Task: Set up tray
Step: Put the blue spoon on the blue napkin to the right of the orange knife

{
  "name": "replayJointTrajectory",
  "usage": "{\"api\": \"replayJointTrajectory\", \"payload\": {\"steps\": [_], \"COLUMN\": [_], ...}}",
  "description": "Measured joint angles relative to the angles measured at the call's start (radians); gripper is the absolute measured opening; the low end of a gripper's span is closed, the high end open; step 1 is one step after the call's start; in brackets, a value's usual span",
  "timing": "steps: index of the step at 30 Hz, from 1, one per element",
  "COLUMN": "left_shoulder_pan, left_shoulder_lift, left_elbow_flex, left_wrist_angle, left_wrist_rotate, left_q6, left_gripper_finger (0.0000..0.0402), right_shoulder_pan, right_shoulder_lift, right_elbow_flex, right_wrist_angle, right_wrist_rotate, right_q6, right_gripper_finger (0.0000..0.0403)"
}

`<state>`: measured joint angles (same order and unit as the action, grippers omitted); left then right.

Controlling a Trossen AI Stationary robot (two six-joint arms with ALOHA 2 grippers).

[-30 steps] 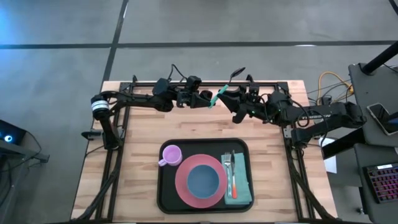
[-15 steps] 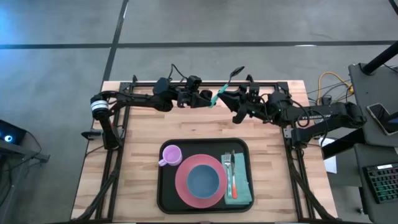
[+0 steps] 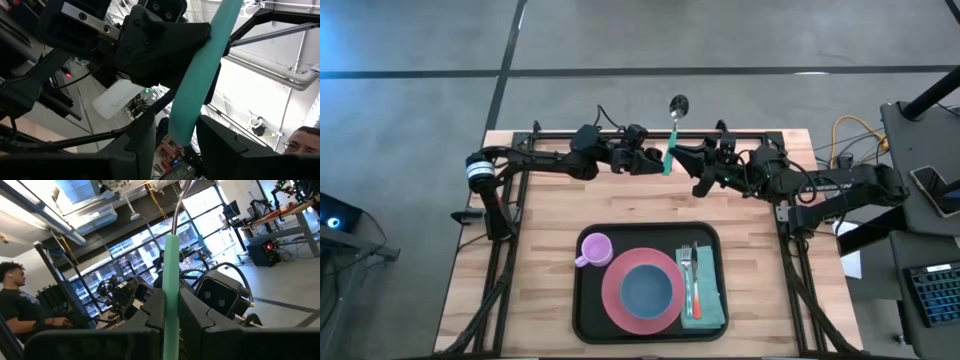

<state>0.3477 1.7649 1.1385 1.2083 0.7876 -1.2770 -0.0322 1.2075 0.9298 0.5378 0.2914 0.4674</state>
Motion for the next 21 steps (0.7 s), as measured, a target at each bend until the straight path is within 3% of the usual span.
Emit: {"api": "replayJointTrajectory", "payload": {"steps": [10,21], "left_shoulder_pan": [0.000,0.001], "left_shoulder_lift": [0.000,0.000], "left_elbow_flex": [-0.023,-0.078], "left_wrist_angle": [0.004,0.002], "left_wrist_rotate": [-0.002,-0.001], "left_q6": [0.000,-0.001], "left_gripper_finger": [0.0123,0.0123], "right_shoulder_pan": [0.000,0.001], "right_shoulder_lift": [-0.004,-0.070], "right_elbow_flex": [0.000,0.000], "right_wrist_angle": [-0.028,-0.187], "right_wrist_rotate": [-0.001,0.022], "right_q6": [0.003,0.050], "right_gripper_finger": [0.0022,0.0022]}}
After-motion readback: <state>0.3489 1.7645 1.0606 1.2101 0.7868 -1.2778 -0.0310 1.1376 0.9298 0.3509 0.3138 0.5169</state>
